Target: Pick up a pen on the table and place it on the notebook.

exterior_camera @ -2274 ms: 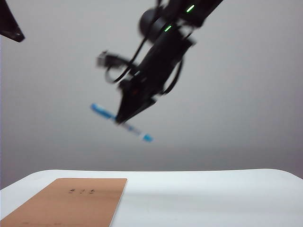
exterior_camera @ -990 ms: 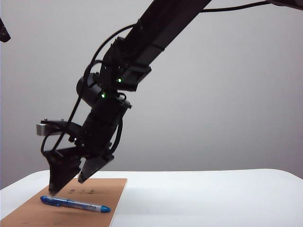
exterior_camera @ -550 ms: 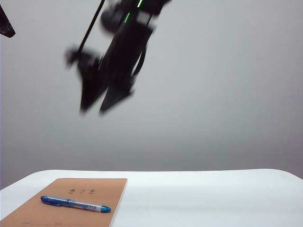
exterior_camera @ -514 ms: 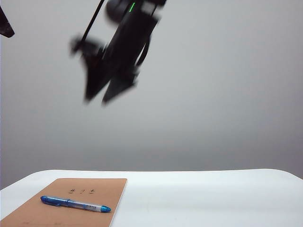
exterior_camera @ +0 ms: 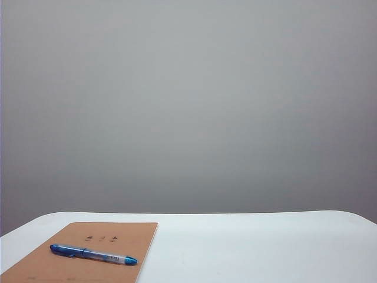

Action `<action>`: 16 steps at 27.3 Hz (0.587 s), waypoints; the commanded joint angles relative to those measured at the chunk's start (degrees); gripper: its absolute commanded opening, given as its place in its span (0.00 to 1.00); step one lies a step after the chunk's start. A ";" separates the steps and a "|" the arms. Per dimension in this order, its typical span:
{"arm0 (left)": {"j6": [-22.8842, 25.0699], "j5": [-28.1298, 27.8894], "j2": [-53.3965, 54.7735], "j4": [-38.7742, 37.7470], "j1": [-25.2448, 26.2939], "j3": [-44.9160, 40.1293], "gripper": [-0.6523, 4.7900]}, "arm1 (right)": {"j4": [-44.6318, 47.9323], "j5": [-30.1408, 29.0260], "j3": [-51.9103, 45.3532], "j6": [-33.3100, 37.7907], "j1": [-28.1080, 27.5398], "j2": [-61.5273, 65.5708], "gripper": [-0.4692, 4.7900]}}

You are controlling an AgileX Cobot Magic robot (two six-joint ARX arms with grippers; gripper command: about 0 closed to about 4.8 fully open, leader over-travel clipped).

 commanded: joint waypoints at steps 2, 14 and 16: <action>-1.16 -0.37 -0.17 0.28 0.07 0.07 0.11 | 9.20 -0.35 -16.26 1.66 -3.67 -12.87 0.34; -2.27 -4.76 -15.34 17.00 0.13 -14.60 0.11 | 43.52 12.31 -68.63 10.45 -6.84 -53.88 0.08; -4.00 -5.38 -19.63 17.03 0.13 -18.08 0.11 | 46.05 13.22 -72.46 10.51 -8.31 -59.06 0.08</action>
